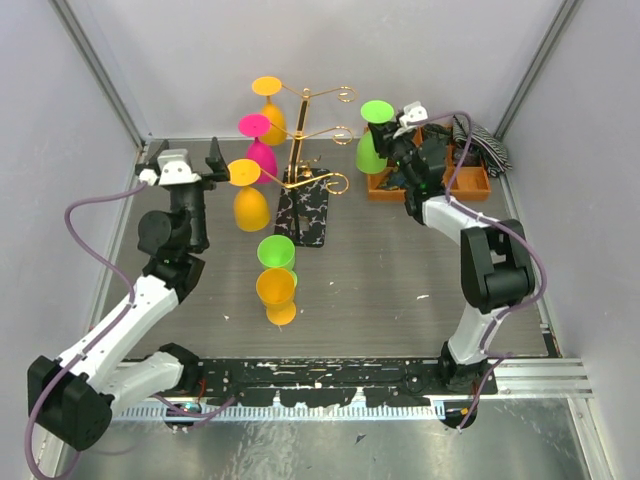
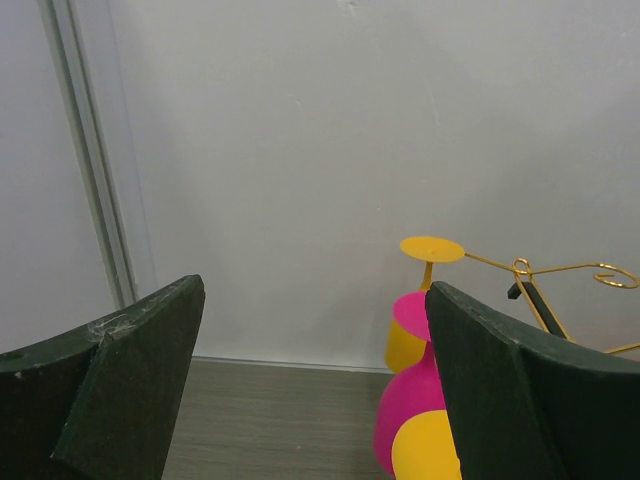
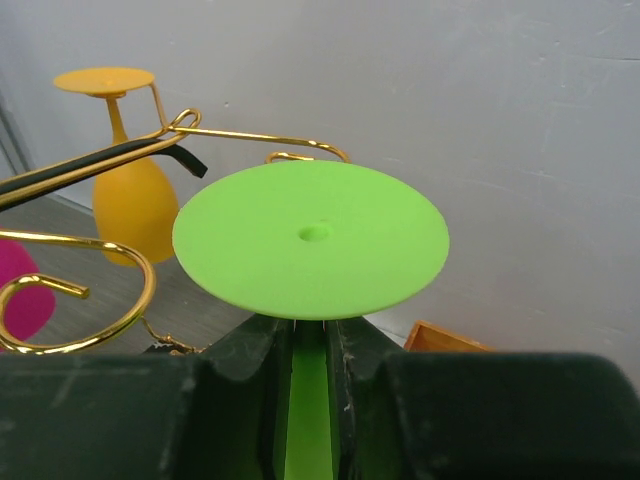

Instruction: Place the wine glass upside down on the wine glass rack

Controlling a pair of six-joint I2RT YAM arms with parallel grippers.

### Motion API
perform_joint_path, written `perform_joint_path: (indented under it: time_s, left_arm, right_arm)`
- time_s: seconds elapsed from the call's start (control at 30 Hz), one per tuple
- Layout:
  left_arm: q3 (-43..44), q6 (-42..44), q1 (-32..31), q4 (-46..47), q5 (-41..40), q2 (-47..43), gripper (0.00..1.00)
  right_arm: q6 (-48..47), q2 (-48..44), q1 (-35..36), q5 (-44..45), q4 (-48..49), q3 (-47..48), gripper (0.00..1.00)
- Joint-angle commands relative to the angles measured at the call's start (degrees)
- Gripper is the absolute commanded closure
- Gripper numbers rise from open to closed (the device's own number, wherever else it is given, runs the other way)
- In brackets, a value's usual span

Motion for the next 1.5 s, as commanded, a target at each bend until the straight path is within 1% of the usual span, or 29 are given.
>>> perform_joint_path:
  time_s: [0.0, 0.17, 0.27, 0.4, 0.57, 0.73, 0.83, 1.17, 1.3, 1.47]
  left_arm:
    - [-3.5, -5.7, -0.2, 7.7, -1.9, -3.0, 0.02]
    - [-7.6, -7.2, -0.2, 10.1, 2.7, -2.8, 0.02]
    - [-10.2, -6.9, -0.2, 14.0, 1.5, -1.3, 0.02]
    - [-10.3, -5.6, -0.2, 19.6, 4.0, 1.9, 0.02]
    - [-8.9, -5.8, -0.2, 19.5, 7.3, 4.2, 0.02]
    - [-10.5, -6.6, -0.2, 20.1, 7.6, 2.5, 0.02]
    - [-11.2, -6.8, -0.2, 20.2, 9.1, 1.1, 0.02]
    - [-12.2, -5.8, -0.2, 20.2, 9.3, 0.0, 0.02]
    - [-12.3, -5.8, -0.2, 20.4, 9.3, 0.2, 0.02]
    - [-12.6, -5.2, -0.2, 21.5, 8.2, 0.6, 0.02]
  right_arm:
    - [-0.7, 3.4, 0.0, -5.8, 16.8, 0.4, 0.99]
    - [-0.3, 5.9, -0.1, -9.8, 17.6, 2.2, 0.99]
    - [0.7, 7.5, -0.1, -11.8, 20.1, 3.1, 0.99]
    - [0.8, 8.8, 0.0, -13.2, 22.3, 4.1, 0.99]
    - [3.4, 12.7, -0.1, -15.2, 23.1, 7.8, 0.99]
    - [5.6, 16.6, -0.1, -16.0, 25.0, 10.9, 0.99]
    - [7.2, 19.1, -0.1, -17.3, 25.3, 13.6, 0.99]
    - [12.0, 28.6, -0.1, -18.3, 26.9, 26.1, 0.99]
    - [12.4, 31.2, 0.2, -18.2, 24.9, 30.3, 0.99]
    - [10.1, 33.6, 1.2, -17.5, 21.6, 34.2, 0.99]
